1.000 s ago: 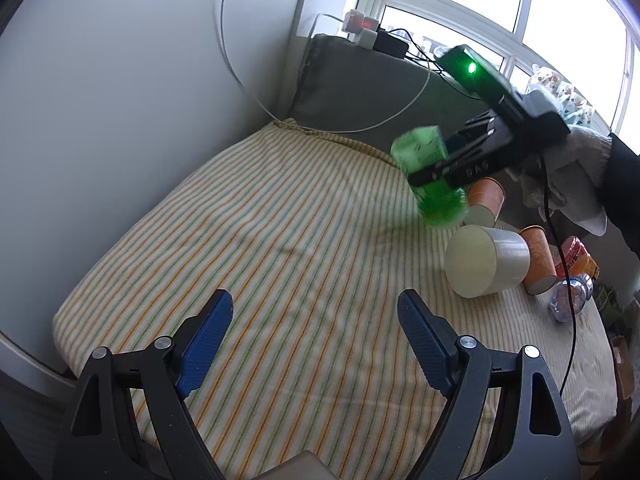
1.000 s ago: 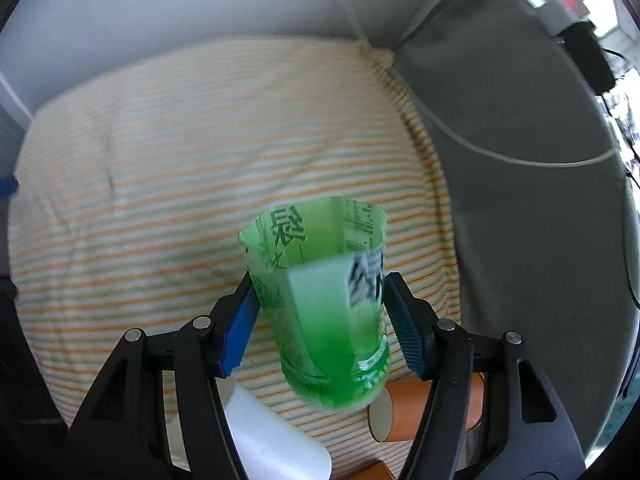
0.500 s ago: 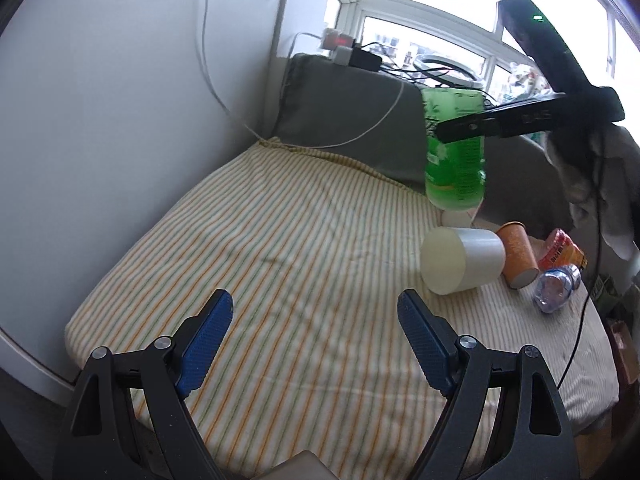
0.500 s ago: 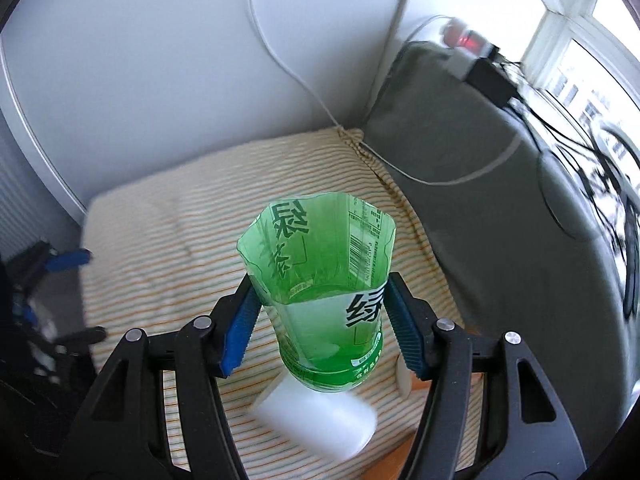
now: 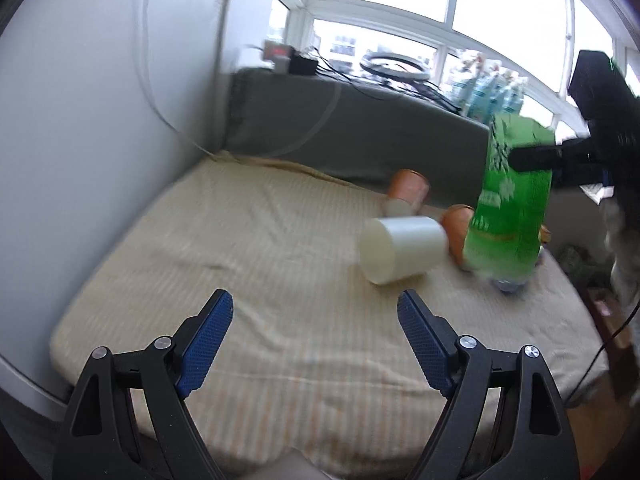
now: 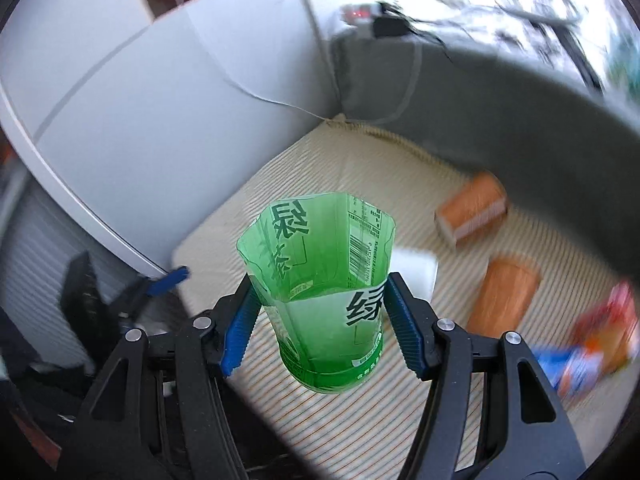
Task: Flip cup upright
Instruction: 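Lift the green bottle with the right tool and rotate it, then lower the green bottle onto the mattress and open the right tool, then close the left tool around the lying green bottle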
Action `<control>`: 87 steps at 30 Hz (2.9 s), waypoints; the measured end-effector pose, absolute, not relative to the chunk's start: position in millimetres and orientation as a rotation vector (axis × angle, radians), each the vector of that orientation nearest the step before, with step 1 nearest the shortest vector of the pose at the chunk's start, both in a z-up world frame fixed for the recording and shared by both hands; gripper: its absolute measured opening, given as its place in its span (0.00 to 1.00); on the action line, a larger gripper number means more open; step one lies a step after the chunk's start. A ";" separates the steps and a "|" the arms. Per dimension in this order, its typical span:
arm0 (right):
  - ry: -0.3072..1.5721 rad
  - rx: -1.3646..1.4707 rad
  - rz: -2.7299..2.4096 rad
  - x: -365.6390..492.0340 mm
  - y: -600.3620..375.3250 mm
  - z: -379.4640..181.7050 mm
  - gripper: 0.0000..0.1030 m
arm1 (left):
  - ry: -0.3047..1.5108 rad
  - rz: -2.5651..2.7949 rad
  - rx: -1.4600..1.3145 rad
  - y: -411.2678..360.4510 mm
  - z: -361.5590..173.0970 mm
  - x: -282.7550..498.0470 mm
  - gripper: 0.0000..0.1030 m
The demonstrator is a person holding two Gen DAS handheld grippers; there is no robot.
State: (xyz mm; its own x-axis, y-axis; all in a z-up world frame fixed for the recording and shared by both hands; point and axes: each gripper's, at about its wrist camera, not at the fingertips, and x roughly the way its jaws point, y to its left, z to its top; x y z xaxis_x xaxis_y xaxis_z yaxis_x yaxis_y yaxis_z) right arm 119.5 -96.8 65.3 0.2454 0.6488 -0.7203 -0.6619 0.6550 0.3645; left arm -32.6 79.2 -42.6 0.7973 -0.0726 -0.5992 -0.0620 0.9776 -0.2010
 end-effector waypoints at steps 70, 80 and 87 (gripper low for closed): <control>0.903 0.392 0.474 23.7 -284.0 -49.7 0.83 | 1.180 -0.349 -0.637 -1.1 -97.2 118.9 0.64; 0.895 0.415 0.438 23.2 -294.7 -52.9 0.83 | 1.181 -0.340 -0.615 -1.9 -103.7 119.9 0.56; 0.887 0.436 0.420 21.0 -301.8 -52.1 0.83 | 1.096 -0.342 -0.539 -10.4 -82.3 109.9 0.54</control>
State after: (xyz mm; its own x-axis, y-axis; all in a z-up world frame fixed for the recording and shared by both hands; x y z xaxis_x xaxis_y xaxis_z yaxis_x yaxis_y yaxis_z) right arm 21.0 -301.8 -52.1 0.5628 0.5194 -0.6430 -0.1683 0.8336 0.5260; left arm 109.9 -10.4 -82.3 0.4248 -0.5154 -0.7443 -0.0006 0.8220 -0.5695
